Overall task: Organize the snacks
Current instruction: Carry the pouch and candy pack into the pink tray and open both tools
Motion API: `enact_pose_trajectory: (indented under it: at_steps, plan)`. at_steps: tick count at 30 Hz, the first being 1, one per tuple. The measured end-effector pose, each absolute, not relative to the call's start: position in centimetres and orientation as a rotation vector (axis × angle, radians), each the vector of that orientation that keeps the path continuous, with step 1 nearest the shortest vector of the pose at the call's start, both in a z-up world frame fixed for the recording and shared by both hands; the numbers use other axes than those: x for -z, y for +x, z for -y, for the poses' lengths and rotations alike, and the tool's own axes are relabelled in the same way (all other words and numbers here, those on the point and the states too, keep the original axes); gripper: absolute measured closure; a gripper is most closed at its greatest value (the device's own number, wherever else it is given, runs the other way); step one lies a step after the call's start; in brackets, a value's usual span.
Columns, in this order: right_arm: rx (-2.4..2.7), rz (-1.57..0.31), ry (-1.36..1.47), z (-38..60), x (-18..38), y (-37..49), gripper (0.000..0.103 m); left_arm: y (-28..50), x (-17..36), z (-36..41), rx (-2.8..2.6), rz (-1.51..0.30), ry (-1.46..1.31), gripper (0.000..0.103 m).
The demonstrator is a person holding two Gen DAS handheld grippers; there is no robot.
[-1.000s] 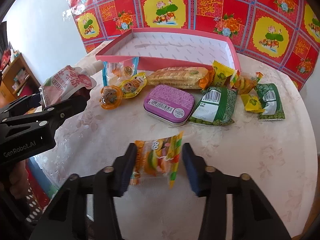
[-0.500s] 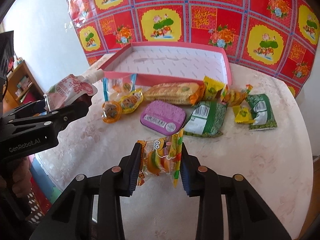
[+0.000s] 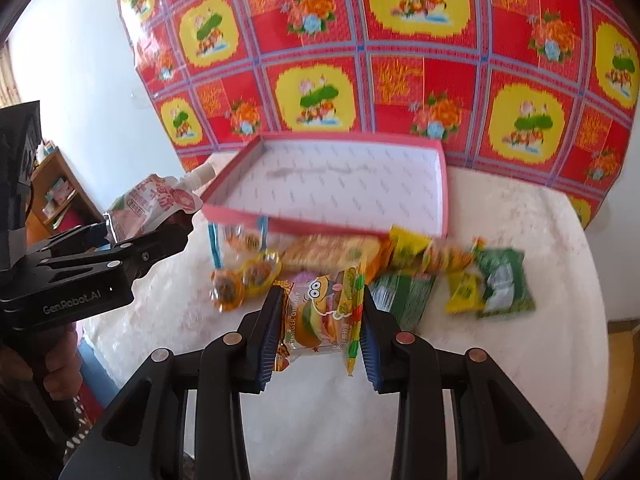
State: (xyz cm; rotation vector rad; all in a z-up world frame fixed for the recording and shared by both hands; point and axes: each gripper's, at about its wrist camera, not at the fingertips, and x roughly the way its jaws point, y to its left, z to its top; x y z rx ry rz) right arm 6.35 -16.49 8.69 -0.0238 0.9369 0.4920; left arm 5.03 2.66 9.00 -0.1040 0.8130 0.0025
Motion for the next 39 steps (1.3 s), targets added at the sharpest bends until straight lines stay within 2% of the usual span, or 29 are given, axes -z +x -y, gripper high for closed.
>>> enact_pose_trajectory:
  at_steps: [20,39]
  plan:
    - [-0.509,-0.861,-0.023,15.1,-12.7,13.3,0.067,12.0,-12.7,-2.8,0.021,-0.793,-0.113,0.023]
    - [-0.505,-0.903,0.052,14.5,-9.2,20.7,0.067,18.6,-9.7,-2.6,0.019,-0.869,-0.116,0.022]
